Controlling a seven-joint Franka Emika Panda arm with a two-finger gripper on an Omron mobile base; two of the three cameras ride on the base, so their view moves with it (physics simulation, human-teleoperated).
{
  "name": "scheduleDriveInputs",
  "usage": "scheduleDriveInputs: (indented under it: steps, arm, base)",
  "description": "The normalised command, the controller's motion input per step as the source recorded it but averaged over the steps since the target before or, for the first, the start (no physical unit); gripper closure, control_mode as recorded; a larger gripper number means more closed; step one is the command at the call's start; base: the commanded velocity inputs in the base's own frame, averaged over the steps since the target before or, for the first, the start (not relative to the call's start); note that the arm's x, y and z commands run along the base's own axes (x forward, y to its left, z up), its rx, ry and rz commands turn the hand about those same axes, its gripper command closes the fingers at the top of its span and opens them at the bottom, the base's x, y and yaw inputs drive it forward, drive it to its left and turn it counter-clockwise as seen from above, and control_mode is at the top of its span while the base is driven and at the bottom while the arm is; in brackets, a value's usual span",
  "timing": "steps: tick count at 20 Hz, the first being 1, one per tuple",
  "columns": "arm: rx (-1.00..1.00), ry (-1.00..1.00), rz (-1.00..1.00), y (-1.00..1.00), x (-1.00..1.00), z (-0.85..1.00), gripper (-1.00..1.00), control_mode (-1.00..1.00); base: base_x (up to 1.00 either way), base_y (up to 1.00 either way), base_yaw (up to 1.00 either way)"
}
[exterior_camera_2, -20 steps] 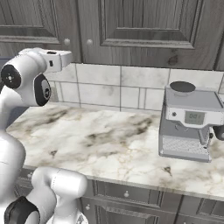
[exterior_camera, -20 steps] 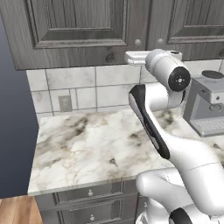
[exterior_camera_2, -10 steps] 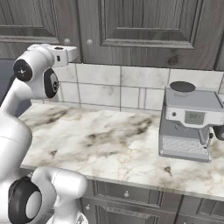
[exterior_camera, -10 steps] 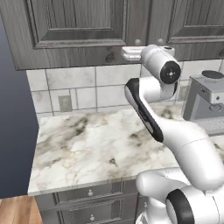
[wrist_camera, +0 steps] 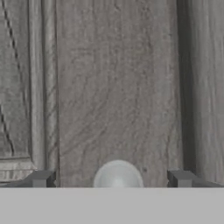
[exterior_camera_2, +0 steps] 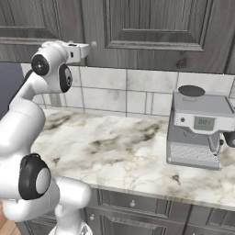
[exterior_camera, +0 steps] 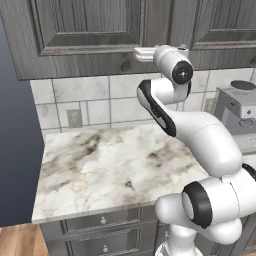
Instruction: Open the cabinet directly in front. Then move the beer and the mug to the dining counter with the candle on it.
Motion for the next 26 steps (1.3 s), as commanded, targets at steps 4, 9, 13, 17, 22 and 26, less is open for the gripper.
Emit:
scheduleDriveInputs:
  steps: [4, 9, 13, 17, 22, 26]
  arm:
    - [0.00, 0.09, 0.00, 0.00, 0.96, 0.00, -1.00, -1.00]
    - [0.00, 0.04, 0.00, 0.00, 0.89, 0.00, -1.00, -1.00]
    - [0.00, 0.00, 0.00, 0.02, 0.32, -0.03, 1.00, -1.00]
    - [0.00, 0.00, 0.00, 0.00, 0.00, 0.00, 1.00, -1.00]
    - [0.00, 0.00, 0.00, 0.00, 0.00, 0.00, 1.00, -1.00]
    - [0.00, 0.00, 0.00, 0.00, -0.23, 0.00, 1.00, -1.00]
  base:
    - [0.00, 0.00, 0.00]
    - [0.00, 0.00, 0.00]
    - [0.00, 0.00, 0.00]
    - [0.00, 0.00, 0.00]
    - [0.00, 0.00, 0.00]
    - [0.00, 0.00, 0.00]
